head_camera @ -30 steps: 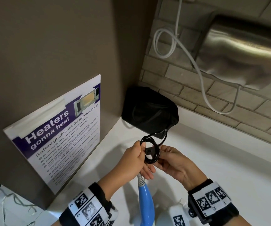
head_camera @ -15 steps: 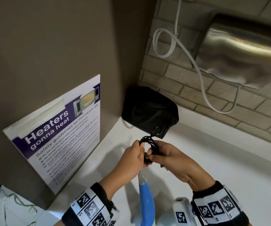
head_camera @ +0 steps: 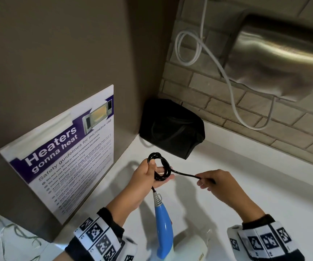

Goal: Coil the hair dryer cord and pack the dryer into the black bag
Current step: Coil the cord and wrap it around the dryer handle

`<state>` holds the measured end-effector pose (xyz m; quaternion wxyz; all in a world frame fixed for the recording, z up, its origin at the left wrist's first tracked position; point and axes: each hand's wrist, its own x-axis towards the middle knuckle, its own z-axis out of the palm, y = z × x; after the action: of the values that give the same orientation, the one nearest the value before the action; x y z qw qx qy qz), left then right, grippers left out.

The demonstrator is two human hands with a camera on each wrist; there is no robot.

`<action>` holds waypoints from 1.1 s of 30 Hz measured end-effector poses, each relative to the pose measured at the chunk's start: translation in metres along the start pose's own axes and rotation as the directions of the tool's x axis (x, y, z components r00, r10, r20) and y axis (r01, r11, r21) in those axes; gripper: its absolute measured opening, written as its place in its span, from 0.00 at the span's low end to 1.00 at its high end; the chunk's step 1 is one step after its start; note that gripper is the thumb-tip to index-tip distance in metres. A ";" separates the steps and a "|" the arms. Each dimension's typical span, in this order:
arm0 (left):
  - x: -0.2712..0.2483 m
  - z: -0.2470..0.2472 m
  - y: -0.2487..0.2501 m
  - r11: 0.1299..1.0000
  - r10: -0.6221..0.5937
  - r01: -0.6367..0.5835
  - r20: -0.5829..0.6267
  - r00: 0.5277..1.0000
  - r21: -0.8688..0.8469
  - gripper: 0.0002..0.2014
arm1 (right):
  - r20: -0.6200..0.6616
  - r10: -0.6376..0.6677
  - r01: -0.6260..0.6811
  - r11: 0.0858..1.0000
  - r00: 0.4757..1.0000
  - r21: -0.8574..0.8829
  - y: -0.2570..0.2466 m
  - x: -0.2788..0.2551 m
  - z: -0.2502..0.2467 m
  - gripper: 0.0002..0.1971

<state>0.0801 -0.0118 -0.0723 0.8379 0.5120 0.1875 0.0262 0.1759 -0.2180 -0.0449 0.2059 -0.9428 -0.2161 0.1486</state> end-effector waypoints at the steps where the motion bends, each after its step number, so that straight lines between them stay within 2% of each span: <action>1: 0.000 0.000 0.000 1.000 0.001 -0.001 0.000 1.000 -0.013 0.16 | 0.001 -0.067 0.067 0.990 0.998 -0.120 -0.001 -0.002 0.004 0.14; 3: 0.000 0.000 0.001 1.000 0.001 -0.001 -0.005 1.000 -0.014 0.16 | 0.034 -0.168 0.171 0.968 0.985 -0.182 -0.010 -0.007 0.011 0.10; 5: -0.001 0.000 0.002 0.999 -0.005 0.005 -0.016 1.000 -0.031 0.16 | 0.060 -0.171 0.178 0.974 0.984 -0.143 -0.017 -0.009 0.014 0.11; 8: -0.005 -0.001 0.006 1.000 -0.002 0.002 0.000 1.000 -0.031 0.15 | -0.017 -0.068 0.066 0.995 0.998 -0.081 -0.013 -0.003 0.013 0.13; 12: -0.011 0.005 0.009 0.999 0.001 -0.006 0.100 0.995 0.047 0.19 | -0.103 0.013 -0.024 0.994 0.995 -0.105 0.000 0.011 0.018 0.18; 15: -0.013 0.010 0.010 0.997 -0.006 -0.006 0.154 0.988 0.079 0.20 | -0.112 0.076 -0.085 0.994 0.991 -0.074 0.004 0.024 0.026 0.17; 17: -0.014 0.009 0.010 0.995 -0.017 0.001 0.162 0.987 0.095 0.20 | -0.088 0.121 -0.120 0.992 0.989 0.026 0.005 0.032 0.029 0.16; 19: -0.015 0.010 0.009 0.994 -0.029 0.011 0.168 0.985 0.107 0.20 | -0.048 0.173 -0.153 0.949 0.984 0.274 0.004 0.036 0.032 0.17; 21: -0.016 0.012 0.009 0.992 -0.042 0.021 0.174 0.984 0.123 0.18 | 0.037 0.228 -0.206 0.786 0.973 0.583 -0.003 0.037 0.033 0.15; 23: -0.018 0.014 0.008 0.992 -0.046 0.024 0.176 0.983 0.127 0.16 | 0.161 0.248 -0.267 0.490 0.955 0.830 -0.012 0.037 0.033 0.13; 25: -0.018 0.015 0.008 0.990 -0.033 0.006 0.183 0.982 0.144 0.16 | 0.266 0.270 -0.318 0.174 0.925 0.932 -0.020 0.039 0.033 0.13; 26: -0.019 0.015 0.008 0.987 -0.025 -0.006 0.190 0.982 0.158 0.16 | 0.309 0.282 -0.339 0.065 0.908 0.938 -0.023 0.039 0.033 0.13; 27: -0.019 0.015 0.008 0.986 -0.017 -0.016 0.195 0.981 0.168 0.16 | 0.346 0.286 -0.360 -0.004 0.894 0.933 -0.028 0.038 0.032 0.12; 30: -0.017 0.015 0.006 0.985 -0.014 -0.019 0.190 0.982 0.172 0.16 | 0.424 0.250 -0.409 -0.113 0.871 0.906 -0.040 0.032 0.031 0.14; 33: -0.015 0.014 0.004 0.983 -0.011 -0.022 0.174 0.985 0.185 0.14 | 0.443 0.219 -0.417 -0.155 0.869 0.895 -0.046 0.025 0.029 0.23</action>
<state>0.0716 -0.0252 -0.0586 0.7995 0.5888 0.1139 -0.0339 0.1707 -0.1594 -0.0544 0.7596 -0.5040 0.1850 0.3671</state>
